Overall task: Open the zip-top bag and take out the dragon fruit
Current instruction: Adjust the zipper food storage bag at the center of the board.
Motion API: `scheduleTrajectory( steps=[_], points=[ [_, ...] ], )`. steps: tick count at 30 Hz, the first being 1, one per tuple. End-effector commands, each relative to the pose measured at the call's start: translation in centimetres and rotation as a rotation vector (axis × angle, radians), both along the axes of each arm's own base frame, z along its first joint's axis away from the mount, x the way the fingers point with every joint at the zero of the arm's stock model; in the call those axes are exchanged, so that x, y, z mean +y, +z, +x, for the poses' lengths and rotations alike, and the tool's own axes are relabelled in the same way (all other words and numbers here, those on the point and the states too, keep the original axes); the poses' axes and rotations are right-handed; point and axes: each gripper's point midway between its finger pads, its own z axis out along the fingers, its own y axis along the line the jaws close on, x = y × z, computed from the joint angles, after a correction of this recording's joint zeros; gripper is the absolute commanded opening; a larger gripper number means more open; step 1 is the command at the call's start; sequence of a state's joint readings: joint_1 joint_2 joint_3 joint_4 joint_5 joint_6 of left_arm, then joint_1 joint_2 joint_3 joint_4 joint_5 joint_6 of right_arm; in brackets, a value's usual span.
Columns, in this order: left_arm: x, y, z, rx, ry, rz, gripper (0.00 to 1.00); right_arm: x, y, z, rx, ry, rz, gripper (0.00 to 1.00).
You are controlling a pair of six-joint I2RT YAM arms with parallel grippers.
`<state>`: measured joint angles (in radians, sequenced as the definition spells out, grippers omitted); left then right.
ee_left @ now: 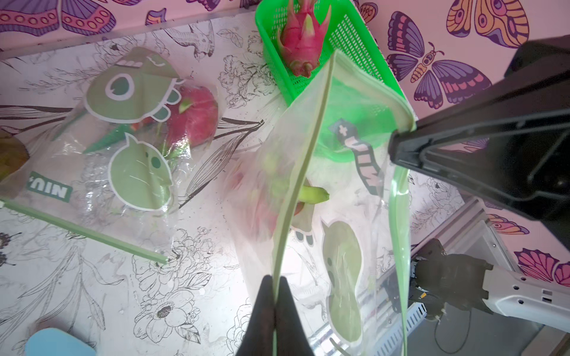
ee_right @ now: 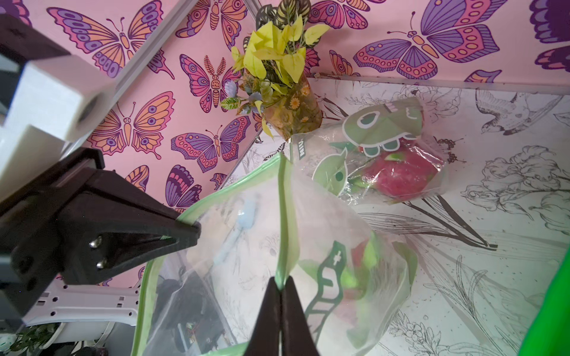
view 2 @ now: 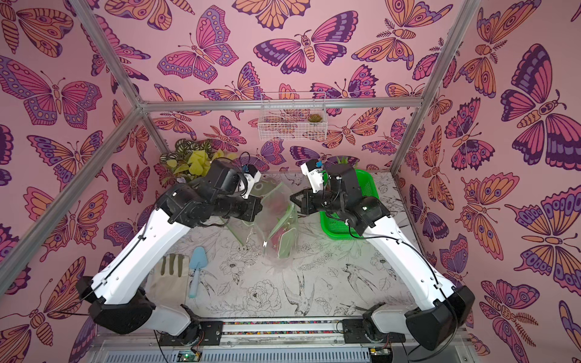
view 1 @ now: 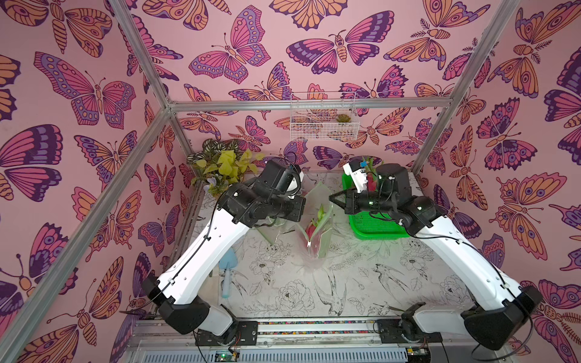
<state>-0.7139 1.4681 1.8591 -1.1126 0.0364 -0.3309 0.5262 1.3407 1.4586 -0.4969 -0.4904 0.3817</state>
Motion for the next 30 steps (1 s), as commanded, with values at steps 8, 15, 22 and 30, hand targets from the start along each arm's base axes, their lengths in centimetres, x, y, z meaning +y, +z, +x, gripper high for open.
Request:
scheduleTrajectory(
  steps=[8,15,22,30],
  points=[
    [2.1,0.4,-0.5,-0.020,0.065,0.037,0.00,1.0,-0.9,0.3,-0.006,0.041,-0.043,0.00],
    [-0.9,-3.0,0.3,0.066,0.033,-0.030,0.00,-1.1,-6.1,0.1,0.069,-0.009,-0.212,0.00],
    [-3.6,-4.8,1.5,0.097,0.017,-0.116,0.00,-3.5,-5.3,-1.9,0.079,-0.021,-0.312,0.14],
    [-5.3,-5.0,2.5,0.107,0.016,-0.176,0.00,-5.3,0.0,-5.5,0.073,-0.008,-0.307,0.32]
  ],
)
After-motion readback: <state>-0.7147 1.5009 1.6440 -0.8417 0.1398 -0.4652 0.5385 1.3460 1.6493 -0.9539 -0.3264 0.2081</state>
